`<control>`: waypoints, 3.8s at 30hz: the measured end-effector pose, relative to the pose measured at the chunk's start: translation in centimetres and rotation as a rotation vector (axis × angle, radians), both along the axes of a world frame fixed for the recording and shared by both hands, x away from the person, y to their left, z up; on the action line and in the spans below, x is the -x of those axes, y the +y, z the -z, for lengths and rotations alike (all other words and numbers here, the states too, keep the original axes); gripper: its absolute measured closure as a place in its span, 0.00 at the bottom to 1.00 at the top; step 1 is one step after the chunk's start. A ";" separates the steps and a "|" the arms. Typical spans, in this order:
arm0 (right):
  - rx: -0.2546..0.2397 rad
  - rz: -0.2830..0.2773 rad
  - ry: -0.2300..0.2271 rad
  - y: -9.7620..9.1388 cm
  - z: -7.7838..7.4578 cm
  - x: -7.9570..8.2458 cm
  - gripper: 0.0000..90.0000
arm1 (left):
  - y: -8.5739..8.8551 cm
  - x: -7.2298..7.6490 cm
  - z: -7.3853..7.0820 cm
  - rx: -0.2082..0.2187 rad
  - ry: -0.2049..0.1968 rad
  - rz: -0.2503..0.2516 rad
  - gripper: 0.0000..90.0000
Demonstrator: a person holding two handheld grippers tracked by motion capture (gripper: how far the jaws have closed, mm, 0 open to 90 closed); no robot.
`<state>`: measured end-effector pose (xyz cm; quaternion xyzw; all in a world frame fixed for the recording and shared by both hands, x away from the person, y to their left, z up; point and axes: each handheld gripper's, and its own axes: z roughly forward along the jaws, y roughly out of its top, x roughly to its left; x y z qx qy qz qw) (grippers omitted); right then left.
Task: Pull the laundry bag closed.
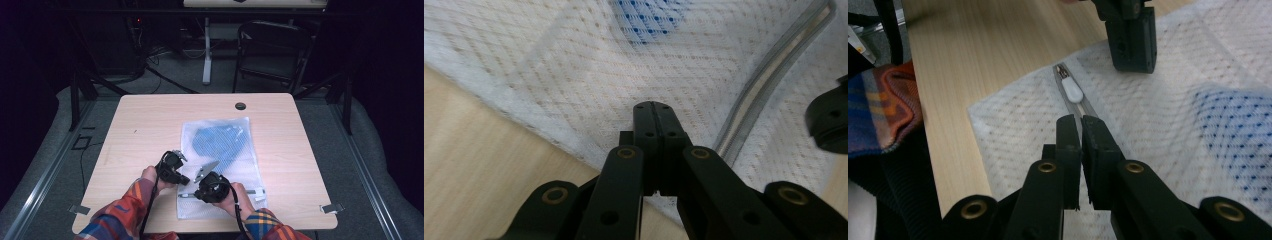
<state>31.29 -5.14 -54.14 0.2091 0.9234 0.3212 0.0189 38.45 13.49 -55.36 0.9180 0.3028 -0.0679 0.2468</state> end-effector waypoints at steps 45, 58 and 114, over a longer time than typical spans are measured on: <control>0.037 -0.073 -0.082 4.1 2.7 -0.6 0.85 | 1.3 0.3 0.5 -0.023 0.152 0.021 1.00; 0.036 -0.080 -0.079 4.2 2.7 -0.5 0.87 | 1.3 0.2 0.5 -0.027 0.152 0.024 1.00; 0.052 -0.058 -0.118 3.8 2.6 0.2 0.91 | 1.3 0.7 0.5 -0.031 0.193 0.019 1.00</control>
